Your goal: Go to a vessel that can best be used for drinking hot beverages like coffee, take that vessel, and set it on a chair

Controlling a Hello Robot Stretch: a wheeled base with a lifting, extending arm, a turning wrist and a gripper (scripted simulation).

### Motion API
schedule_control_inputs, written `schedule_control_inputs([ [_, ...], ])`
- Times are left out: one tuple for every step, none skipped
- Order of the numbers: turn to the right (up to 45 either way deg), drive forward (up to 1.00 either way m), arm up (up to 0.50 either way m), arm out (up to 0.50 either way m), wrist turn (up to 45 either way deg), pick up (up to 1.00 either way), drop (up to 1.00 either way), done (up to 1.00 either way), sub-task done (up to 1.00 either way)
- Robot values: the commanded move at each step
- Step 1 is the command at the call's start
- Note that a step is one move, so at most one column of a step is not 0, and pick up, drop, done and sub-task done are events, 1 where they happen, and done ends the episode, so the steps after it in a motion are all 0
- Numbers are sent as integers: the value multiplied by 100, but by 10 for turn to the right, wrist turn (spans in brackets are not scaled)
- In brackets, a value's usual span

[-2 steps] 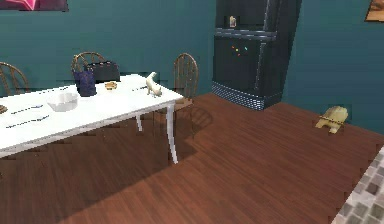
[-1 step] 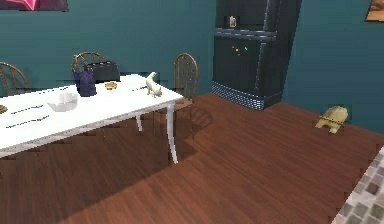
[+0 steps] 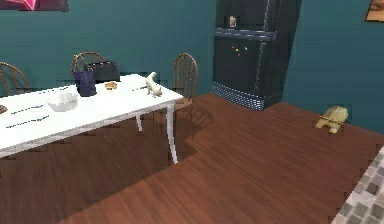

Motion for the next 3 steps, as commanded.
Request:
schedule_control_inputs([
  [0,0,-12,0,0,0,0,0,0],
  [0,0,0,0,0,100,0,0,0],
  [0,0,10,0,0,0,0,0,0],
])
